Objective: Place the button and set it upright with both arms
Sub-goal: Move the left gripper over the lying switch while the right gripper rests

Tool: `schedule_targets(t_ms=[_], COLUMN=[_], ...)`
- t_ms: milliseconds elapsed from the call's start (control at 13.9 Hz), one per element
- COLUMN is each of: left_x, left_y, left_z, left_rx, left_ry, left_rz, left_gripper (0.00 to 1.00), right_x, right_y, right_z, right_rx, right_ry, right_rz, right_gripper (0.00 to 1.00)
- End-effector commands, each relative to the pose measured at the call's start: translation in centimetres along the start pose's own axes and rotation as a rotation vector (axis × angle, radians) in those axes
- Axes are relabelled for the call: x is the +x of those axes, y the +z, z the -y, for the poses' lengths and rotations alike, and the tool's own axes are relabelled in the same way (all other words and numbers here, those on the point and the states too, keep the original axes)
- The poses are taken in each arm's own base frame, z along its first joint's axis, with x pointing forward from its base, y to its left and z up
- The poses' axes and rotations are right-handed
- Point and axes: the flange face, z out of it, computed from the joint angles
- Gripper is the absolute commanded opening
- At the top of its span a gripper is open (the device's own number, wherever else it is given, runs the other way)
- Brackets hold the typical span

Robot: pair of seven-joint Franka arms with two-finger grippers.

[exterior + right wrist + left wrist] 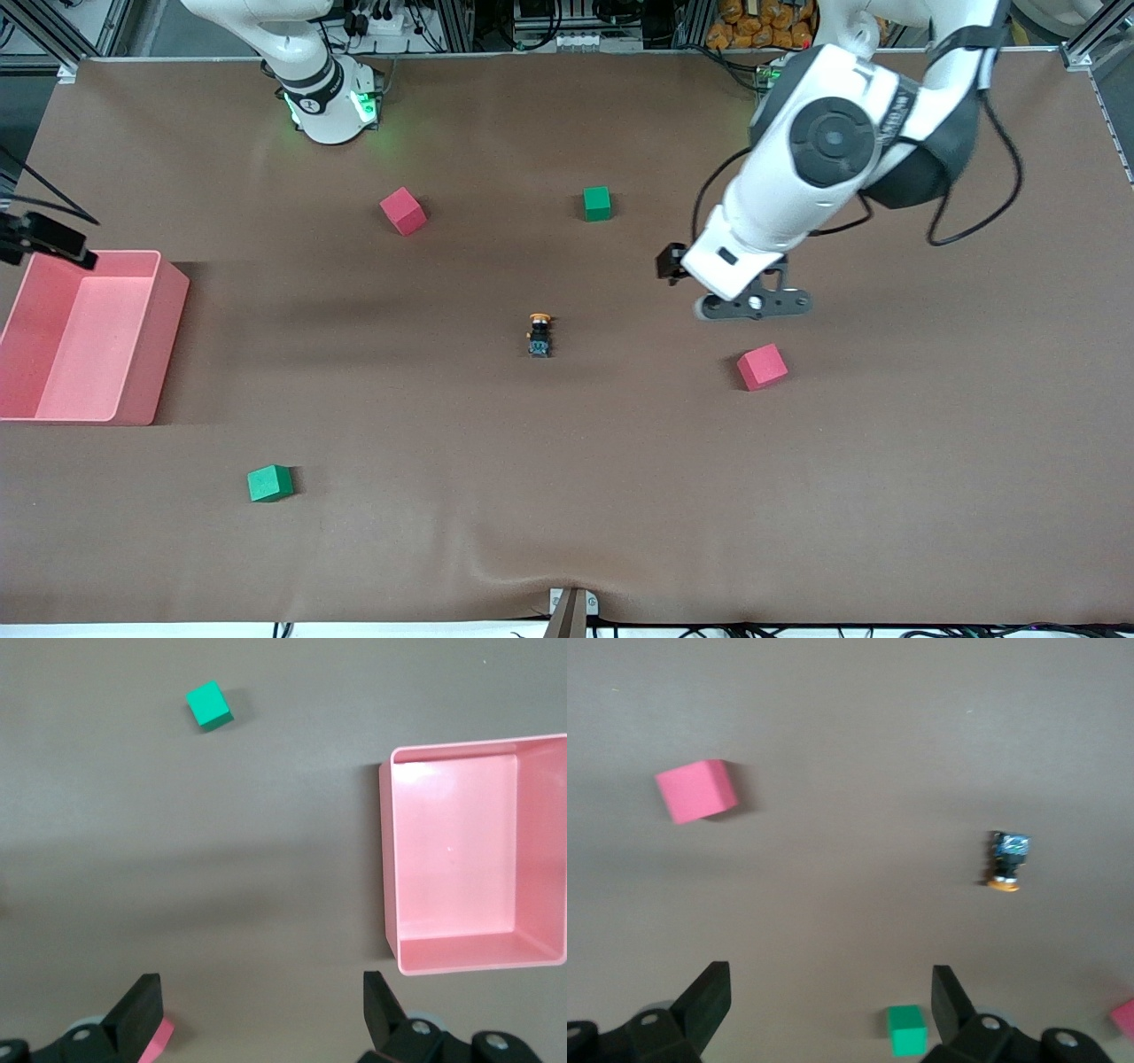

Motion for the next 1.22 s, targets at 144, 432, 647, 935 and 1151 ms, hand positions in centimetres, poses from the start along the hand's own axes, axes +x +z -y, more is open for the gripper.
schedule_targets(t_ms=[144,432,647,935,1151], left_x=[-3.5,-7.9,-11.3,-14.6,-16.2], left_y=[2.9,5.9,8.0,13.2,16.6], left_z=[-8.1,-13.8,-17.3,-21.0,-22.7], left_rx=[0.010,0.044,0.080,0.070,0.054], left_ry=[-0.064,-0.072,-0.094,-0.115,-0.127], left_rz=[-0.143,-0.250,-0.382,-0.507,-0.579], left_gripper=[1.00,1.00,1.00,1.00,1.00], right_x=[-2.0,-2.4,-2.3,-1.8,-1.7], right_y=[-5.3,-5.8,-5.2,-3.7,-3.5], right_z=[1.8,3.5,5.0,6.2,6.4], right_rx=[-0.006,0.022,0.048,0.042,0.029], right_ry=[-0.073,-0.091,-0.083,-0.041,-0.048], right_rz=[0.035,0.053,0.072,0.099,0.105], right_gripper=[1.00,1.00,1.00,1.00,1.00])
